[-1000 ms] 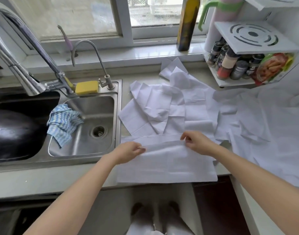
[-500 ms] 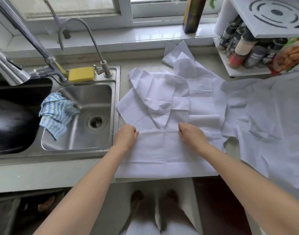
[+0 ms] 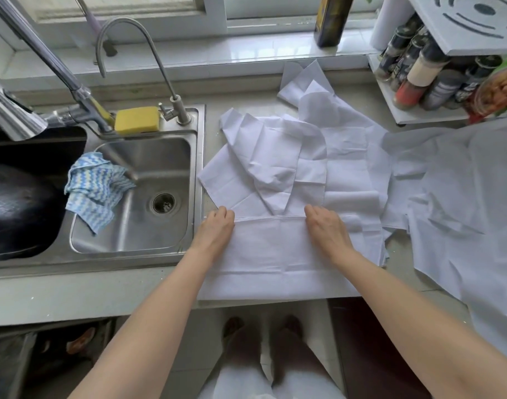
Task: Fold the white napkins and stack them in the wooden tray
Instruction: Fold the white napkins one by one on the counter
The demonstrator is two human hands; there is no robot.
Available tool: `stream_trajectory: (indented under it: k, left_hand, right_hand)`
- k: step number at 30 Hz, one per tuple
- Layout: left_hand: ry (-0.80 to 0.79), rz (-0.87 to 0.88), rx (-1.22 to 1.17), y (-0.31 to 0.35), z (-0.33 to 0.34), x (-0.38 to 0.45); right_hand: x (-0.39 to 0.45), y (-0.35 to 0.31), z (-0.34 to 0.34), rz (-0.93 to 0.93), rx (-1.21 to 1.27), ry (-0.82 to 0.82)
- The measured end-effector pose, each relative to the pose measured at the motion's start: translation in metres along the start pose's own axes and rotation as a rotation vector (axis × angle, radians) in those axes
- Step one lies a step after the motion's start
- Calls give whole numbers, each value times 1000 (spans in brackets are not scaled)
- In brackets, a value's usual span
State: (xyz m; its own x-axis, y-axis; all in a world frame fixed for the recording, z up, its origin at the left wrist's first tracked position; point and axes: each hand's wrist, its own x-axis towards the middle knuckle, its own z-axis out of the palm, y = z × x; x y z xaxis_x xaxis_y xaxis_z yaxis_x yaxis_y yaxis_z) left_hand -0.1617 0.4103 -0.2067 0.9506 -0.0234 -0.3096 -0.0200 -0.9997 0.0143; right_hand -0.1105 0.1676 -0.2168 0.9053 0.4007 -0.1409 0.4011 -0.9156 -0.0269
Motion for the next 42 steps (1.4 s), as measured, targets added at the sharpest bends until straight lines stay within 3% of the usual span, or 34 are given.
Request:
stream_trajectory:
  k: [7, 17, 25, 29, 32, 36, 42]
  left_hand:
    - [-46, -123, -161, 0, -6, 10]
    - [-51, -71, -205, -7, -10, 16]
    - [45, 12, 185, -21, -5, 17]
    - [76, -128, 182, -11, 0, 11]
    - [208, -185, 7, 2, 1, 0]
    - [482, -8, -240, 39, 9, -44]
    - [230, 83, -318, 75, 37, -75]
  right_hand:
    - [4, -2, -1, 44, 33, -30]
    - [5, -4, -3, 95, 55, -36]
    - [5, -9, -4, 123, 16, -60]
    - [3, -11, -2, 172, -1, -72]
    - [-1, -18, -4, 215, 47, 31]
    - [-44, -47, -3, 154, 256, 314]
    - [-106, -84, 21, 75, 332, 116]
